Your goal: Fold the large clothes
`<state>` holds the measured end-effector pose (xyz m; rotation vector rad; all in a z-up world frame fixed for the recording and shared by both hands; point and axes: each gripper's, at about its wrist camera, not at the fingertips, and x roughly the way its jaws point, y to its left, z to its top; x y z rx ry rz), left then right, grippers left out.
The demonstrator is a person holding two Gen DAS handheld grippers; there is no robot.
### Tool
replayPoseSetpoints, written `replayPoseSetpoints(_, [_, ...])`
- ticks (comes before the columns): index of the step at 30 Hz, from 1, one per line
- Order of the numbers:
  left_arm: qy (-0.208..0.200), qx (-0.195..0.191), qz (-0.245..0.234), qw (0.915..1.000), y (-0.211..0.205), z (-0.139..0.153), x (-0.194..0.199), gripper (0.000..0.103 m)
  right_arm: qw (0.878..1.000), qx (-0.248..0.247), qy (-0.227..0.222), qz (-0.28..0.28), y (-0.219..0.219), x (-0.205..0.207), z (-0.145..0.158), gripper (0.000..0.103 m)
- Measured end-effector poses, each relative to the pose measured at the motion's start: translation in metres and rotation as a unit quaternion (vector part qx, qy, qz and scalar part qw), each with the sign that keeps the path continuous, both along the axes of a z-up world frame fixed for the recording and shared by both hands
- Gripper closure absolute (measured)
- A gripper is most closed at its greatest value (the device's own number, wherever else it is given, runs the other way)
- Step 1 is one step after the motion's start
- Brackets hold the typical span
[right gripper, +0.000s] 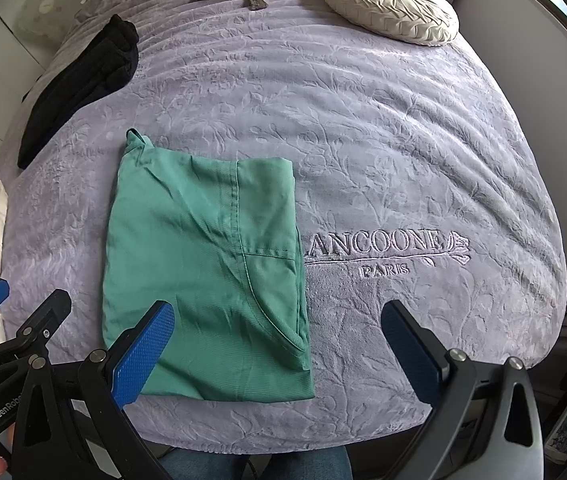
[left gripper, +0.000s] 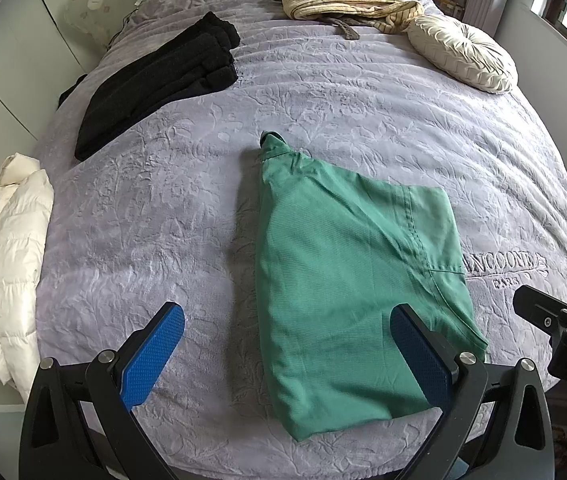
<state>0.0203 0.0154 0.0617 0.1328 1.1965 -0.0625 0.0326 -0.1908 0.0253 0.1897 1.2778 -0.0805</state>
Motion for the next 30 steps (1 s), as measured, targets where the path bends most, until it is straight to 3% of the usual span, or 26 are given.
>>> replayPoseSetpoints(30, [0.004,0.003,-0.005,1.0000,0.0008,-0.0039,-0.0021,0.000,1.000,0.002,0.001,0.003,0.0002,0.0003,-0.0016,0.000])
